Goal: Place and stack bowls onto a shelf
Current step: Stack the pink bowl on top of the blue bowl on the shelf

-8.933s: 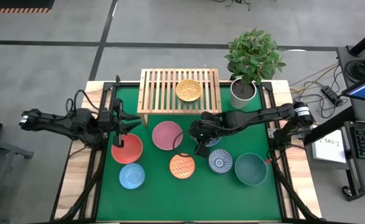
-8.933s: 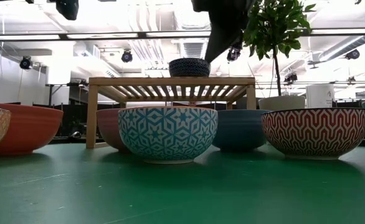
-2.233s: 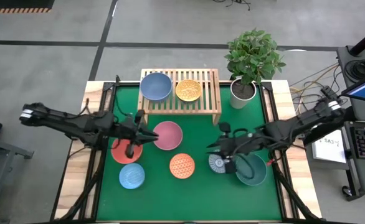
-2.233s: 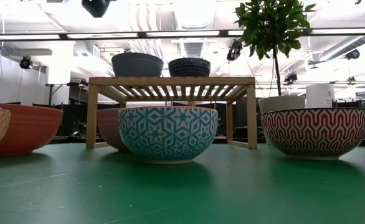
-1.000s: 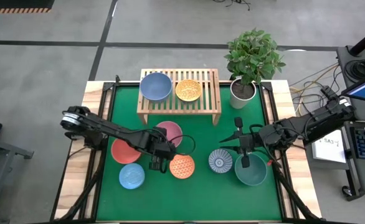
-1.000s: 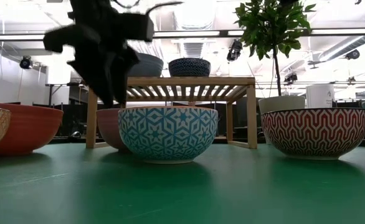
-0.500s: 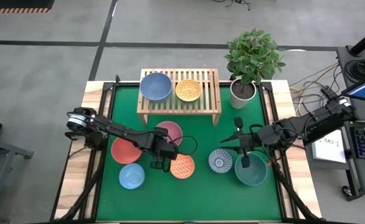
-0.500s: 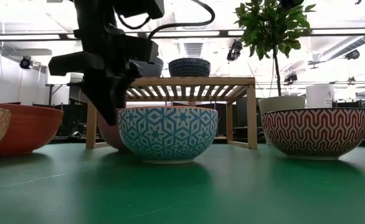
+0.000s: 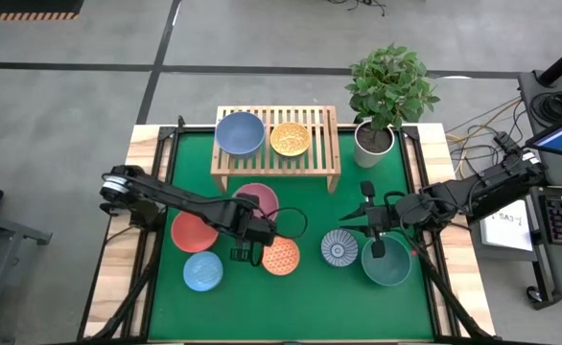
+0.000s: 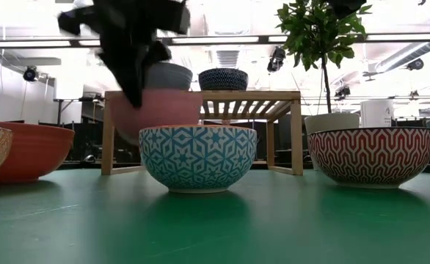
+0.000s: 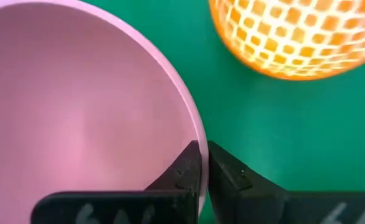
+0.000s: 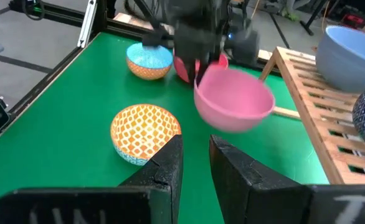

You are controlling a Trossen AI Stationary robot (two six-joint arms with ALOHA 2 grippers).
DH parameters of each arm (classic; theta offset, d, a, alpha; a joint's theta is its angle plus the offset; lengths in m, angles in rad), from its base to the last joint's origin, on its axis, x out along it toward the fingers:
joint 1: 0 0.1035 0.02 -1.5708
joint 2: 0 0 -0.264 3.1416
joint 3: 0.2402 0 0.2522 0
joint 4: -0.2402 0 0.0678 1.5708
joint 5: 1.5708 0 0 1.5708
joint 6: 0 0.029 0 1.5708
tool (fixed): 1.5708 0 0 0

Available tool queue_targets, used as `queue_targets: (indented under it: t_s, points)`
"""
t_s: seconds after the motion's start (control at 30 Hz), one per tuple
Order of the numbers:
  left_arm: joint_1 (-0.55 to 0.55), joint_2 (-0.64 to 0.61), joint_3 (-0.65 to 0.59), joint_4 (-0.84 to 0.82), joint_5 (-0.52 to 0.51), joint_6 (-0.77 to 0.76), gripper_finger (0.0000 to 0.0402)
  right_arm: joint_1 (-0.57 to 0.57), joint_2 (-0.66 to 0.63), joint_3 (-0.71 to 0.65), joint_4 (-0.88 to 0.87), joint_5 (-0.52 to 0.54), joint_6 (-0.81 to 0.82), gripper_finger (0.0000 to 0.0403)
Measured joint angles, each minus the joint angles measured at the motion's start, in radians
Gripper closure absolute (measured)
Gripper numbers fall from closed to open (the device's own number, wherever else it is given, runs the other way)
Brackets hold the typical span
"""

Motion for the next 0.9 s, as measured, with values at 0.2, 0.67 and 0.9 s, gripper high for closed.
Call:
queue_targets:
  t_s: [0.2,0.67,0.9]
  points:
    - [-0.029,0.000,0.189,-0.175,0.071,-0.012,0.0401,0.000,0.000,-0.013,0.002,0.000,0.001,0.0335]
    - [0.043,-0.004,0.681,-0.471,-0.023,0.073,0.0401,0.000,0.000,-0.015,0.007,0.001,-0.001,0.0335]
    - [0.204,-0.007,0.792,-0.471,-0.045,0.251,0.0401,0.000,0.000,-0.015,0.014,0.001,-0.002,0.0335]
